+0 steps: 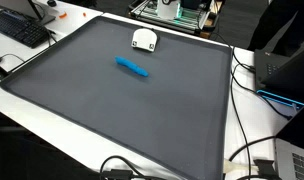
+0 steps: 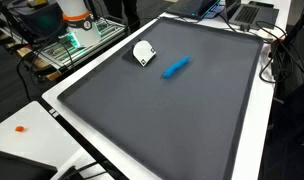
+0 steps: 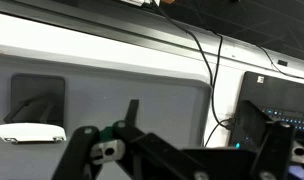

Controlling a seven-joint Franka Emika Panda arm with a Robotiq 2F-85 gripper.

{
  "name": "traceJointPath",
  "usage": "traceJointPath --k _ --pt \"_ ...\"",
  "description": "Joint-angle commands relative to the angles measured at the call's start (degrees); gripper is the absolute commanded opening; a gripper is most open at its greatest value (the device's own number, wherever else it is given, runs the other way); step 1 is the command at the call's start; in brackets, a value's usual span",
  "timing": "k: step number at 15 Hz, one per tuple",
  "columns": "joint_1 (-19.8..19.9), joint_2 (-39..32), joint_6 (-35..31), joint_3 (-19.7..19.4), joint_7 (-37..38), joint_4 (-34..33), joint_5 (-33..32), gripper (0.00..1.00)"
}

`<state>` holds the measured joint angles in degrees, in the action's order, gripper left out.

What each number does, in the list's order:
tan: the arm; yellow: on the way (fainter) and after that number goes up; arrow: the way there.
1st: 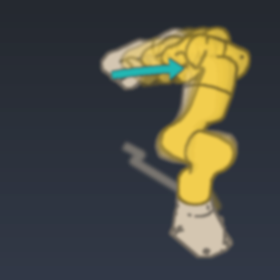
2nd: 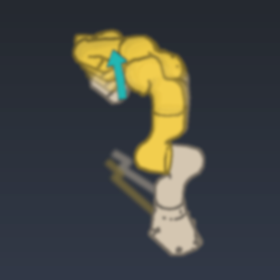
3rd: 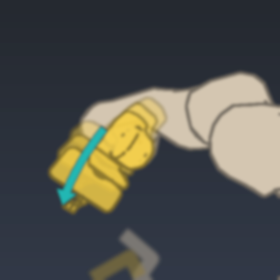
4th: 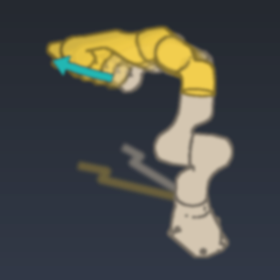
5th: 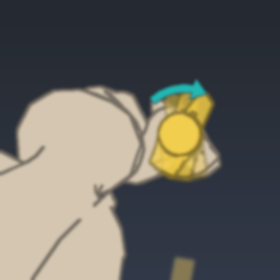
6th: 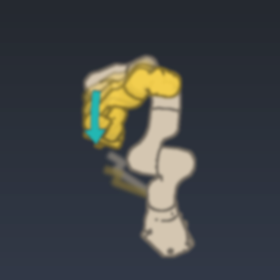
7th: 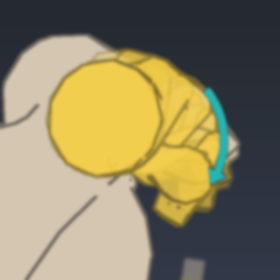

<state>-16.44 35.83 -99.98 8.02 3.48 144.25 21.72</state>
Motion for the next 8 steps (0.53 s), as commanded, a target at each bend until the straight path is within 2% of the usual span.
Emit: traceJointPath --k 1,5,7,8 --pt "1.3 0.1 0.4 1.1 -0.6 -0.1 0.5 1.0" --pt "1.3 0.1 0.4 1.1 -0.6 -0.1 0.5 1.0" --pt "3.2 -0.6 -3.8 1.4 3.0 1.0 1.7 1.0" --pt "4.6 -0.9 -7.9 1.7 4.9 2.4 1.8 1.0"
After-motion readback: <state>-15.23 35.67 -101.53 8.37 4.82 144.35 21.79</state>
